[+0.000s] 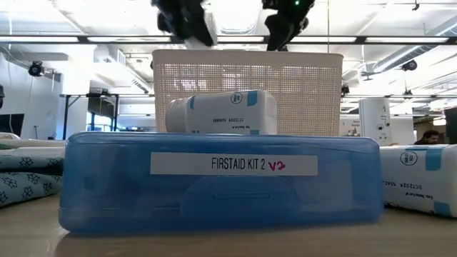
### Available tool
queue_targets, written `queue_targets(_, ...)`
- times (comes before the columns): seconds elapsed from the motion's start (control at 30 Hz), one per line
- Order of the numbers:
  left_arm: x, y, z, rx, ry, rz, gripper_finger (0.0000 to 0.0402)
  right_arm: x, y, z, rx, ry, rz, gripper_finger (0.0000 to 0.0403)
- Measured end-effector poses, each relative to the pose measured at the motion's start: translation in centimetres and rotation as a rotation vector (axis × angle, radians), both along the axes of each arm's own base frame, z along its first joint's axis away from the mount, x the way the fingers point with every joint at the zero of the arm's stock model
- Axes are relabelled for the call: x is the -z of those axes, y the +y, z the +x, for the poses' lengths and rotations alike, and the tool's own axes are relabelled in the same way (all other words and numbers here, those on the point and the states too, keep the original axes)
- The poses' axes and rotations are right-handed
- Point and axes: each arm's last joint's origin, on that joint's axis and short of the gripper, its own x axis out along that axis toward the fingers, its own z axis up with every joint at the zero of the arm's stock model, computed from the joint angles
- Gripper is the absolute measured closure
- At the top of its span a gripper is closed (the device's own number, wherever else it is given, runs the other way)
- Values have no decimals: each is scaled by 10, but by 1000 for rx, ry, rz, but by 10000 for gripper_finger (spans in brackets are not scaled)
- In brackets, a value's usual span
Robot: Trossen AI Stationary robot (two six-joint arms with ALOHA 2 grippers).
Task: Pick & place medical supplies in basket/bin
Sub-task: Put the white medicine bottle into the bin
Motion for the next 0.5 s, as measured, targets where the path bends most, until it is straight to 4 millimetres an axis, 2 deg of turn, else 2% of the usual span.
queue_targets(0.2, 34, 19, 24, 55, 120, -47, 240, -14, 10, -17, 43, -78, 33, 74)
queue_targets(0.37, 63, 33, 40, 40, 208, -76, 239, -19, 19, -31, 61, -75, 69, 74)
queue_targets(0.5, 75, 37, 45, 21, 254, -80, 220, -19, 23, -38, 78, -86, 86, 74)
